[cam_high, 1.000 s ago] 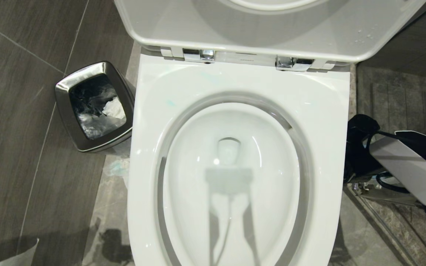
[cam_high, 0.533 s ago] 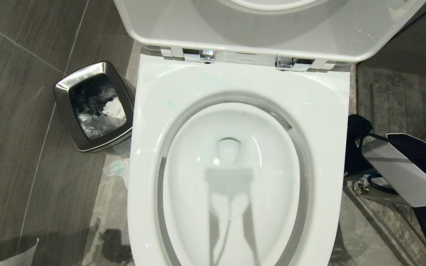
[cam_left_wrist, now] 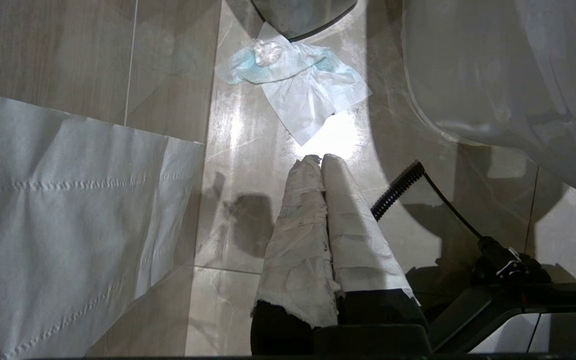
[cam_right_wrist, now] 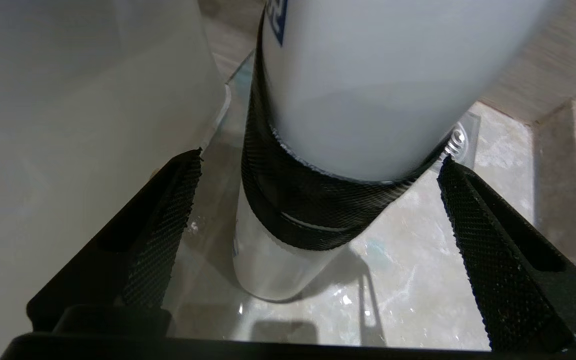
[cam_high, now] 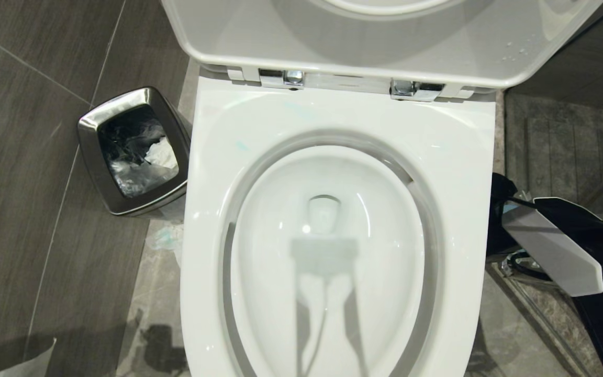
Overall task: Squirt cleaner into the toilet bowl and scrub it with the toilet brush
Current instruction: Pour in the cleaning agent
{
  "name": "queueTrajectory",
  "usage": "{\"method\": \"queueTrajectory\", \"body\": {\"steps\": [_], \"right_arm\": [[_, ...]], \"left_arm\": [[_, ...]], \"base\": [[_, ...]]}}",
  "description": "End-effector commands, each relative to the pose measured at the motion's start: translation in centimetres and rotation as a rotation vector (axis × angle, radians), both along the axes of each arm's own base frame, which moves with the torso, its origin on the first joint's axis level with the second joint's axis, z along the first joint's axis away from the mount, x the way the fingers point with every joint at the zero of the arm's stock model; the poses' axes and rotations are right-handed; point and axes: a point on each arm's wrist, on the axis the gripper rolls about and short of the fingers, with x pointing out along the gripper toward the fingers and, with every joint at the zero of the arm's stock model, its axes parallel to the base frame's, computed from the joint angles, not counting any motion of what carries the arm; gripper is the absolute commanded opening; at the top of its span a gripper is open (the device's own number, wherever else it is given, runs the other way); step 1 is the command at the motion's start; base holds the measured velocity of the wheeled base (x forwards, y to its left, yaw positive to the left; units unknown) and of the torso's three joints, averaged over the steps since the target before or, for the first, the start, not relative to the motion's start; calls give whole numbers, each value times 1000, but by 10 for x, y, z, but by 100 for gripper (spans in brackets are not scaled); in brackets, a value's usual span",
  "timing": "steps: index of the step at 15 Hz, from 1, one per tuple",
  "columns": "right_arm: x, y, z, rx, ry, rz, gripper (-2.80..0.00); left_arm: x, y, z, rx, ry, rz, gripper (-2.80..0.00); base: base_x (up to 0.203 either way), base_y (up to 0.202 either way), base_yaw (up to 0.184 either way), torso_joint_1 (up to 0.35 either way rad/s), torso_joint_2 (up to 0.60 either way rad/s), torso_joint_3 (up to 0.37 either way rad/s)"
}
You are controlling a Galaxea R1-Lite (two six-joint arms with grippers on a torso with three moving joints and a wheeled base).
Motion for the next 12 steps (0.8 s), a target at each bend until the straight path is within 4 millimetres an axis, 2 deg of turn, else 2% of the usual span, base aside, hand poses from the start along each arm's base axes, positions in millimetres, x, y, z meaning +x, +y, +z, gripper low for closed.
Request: {"method": "queueTrajectory", "body": {"steps": [1, 12], "right_arm": [[5, 0, 2, -5, -40, 10, 0], [21, 2, 0, -3, -125, 12, 0]], "left_arm": [[0, 0, 0, 0, 1, 0, -280], [0, 0, 0, 0, 1, 0, -280]], "base": [[0, 0, 0, 0, 0, 0], [0, 0, 0, 0, 0, 0]]}}
